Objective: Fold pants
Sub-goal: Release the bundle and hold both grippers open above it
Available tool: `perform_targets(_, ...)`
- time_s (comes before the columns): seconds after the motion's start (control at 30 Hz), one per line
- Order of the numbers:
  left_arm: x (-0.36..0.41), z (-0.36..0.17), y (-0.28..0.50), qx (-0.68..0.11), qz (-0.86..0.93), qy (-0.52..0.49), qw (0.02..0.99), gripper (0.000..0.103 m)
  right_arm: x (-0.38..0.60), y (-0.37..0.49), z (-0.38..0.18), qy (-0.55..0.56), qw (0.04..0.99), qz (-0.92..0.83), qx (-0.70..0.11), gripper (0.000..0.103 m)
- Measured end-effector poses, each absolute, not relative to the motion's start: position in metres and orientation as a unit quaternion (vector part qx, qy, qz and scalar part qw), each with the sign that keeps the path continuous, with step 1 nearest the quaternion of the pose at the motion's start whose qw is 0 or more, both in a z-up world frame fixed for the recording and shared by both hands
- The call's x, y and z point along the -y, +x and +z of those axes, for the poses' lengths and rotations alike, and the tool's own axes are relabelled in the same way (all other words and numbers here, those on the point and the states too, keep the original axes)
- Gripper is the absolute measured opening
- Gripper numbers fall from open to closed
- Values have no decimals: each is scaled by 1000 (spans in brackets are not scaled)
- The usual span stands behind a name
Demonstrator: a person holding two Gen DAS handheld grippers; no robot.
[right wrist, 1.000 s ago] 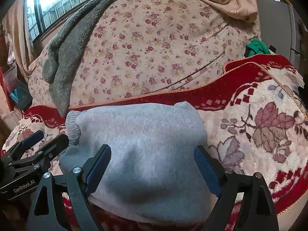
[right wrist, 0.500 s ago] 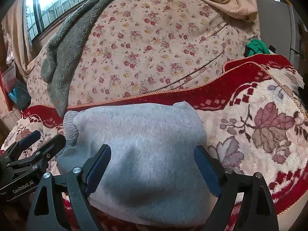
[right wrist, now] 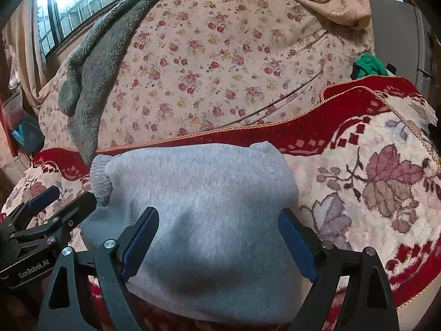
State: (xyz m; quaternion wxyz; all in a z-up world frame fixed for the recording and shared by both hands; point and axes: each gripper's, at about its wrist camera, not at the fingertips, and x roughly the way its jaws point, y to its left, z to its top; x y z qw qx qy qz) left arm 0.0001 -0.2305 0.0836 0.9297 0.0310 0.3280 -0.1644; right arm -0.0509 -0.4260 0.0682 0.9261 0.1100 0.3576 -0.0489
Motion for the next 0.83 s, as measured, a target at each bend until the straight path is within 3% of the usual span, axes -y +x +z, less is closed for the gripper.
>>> perform_targets(0.83,236,82,1,-330,-173,25,928,100,427,-51,67,110,924,-52,-363,92)
